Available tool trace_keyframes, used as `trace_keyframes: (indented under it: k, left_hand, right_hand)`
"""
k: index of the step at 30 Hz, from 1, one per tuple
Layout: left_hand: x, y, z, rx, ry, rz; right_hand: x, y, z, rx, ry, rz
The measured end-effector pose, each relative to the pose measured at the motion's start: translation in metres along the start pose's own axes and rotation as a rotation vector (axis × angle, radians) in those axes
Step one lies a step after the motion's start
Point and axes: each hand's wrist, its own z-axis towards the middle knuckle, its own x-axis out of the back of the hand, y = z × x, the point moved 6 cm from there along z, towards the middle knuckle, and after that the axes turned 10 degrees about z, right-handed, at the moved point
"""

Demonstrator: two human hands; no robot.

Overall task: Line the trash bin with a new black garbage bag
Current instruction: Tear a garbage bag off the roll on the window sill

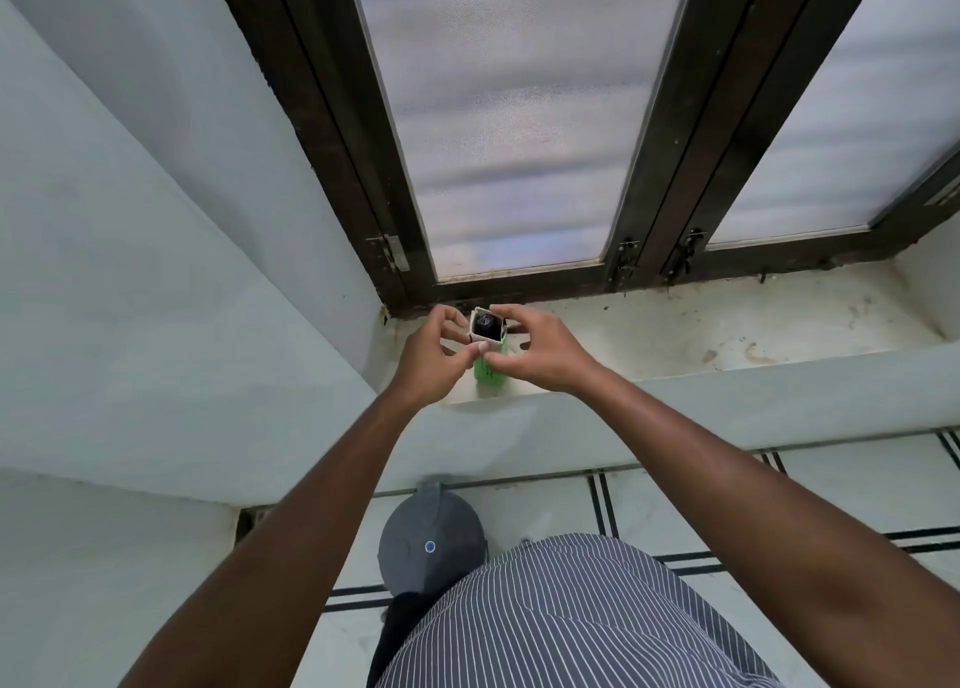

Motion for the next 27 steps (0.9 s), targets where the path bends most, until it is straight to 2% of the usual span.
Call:
trace_keyframes:
  k: [5,7,9,11,13,17,20,24,27]
  left_hand:
    - [0.01,0.014,-0.005,-0.045,0.014,0.193]
    - [0.018,0.024,-0.002,-0.094,0.097,0.373]
    - [0.02,0.036,0.003,-0.13,0.111,0.559]
    - [0.02,0.045,0.008,-0.099,0.064,0.699]
    - [0.02,0.049,0.013,-0.019,0.01,0.732]
    - [0.02,0.054,0.014,0.012,0.007,0.599]
    - [0.036,0.058,0.0,0.005,0.203,0.318]
    - [0.074,0.06,-0.02,0.04,0.48,-0.093]
    - [0.094,0.055,-0.021,0.075,0.542,-0.31]
  right_hand:
    - [-0.005,0.007,0.0,0.033,0.047,-0.073]
    - [-0.008,0.005,-0.001,0.039,0.052,-0.082]
    - [-0.012,0.003,-0.003,0.055,0.046,-0.091]
    - [-0.016,0.001,-0.003,0.074,0.043,-0.106]
    - [-0.018,0.0,-0.003,0.076,0.052,-0.118]
    - [-0.022,0.005,-0.006,0.053,0.081,-0.036]
    - [-0.019,0.009,-0.004,0.002,0.109,0.046]
    - [-0.015,0.003,0.007,0.011,0.181,-0.184]
    - [-0.019,-0.01,0.018,-0.027,0.121,-0.292]
